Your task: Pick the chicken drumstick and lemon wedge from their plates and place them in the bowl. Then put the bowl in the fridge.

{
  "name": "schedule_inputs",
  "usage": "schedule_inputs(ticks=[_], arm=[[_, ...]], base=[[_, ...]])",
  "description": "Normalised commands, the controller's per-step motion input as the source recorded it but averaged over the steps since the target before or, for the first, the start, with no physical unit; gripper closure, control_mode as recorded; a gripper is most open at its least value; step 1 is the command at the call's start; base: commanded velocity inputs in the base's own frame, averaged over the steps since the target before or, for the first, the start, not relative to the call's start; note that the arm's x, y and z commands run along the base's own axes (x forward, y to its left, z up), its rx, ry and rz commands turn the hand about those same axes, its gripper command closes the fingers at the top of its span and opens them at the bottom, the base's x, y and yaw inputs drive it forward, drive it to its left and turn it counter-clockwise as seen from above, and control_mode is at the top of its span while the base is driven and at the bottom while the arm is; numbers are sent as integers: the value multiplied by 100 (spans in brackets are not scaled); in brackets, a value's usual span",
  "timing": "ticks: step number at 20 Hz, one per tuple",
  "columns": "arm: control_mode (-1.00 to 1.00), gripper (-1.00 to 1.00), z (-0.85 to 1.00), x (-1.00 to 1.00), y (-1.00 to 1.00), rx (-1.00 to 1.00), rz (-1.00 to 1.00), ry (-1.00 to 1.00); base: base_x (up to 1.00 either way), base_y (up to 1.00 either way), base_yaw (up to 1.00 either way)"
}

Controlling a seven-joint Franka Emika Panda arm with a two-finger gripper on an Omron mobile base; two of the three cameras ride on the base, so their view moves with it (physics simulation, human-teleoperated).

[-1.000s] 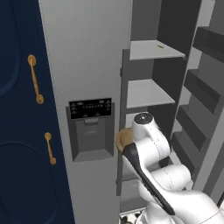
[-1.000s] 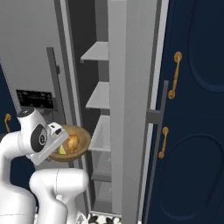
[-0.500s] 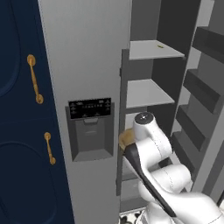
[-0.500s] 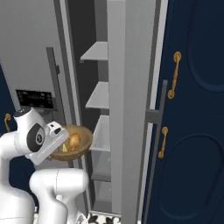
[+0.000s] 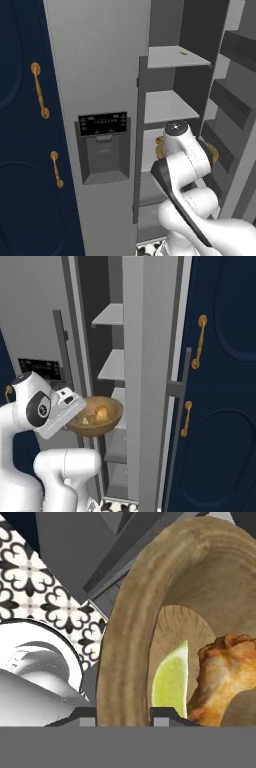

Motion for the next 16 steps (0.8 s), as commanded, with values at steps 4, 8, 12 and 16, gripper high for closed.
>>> schedule_inputs(ticks=[4,8,12,16], arm=[[-100,100,18,33,-69,0,30,-18],[-100,100,23,31,-51,0,46,-25],[-100,100,44,36,-28,0,39,-24],[-100,100,15,77,-1,0,21,-8]], base=[[0,0,0],[0,0,0],[0,0,0],[0,0,0]])
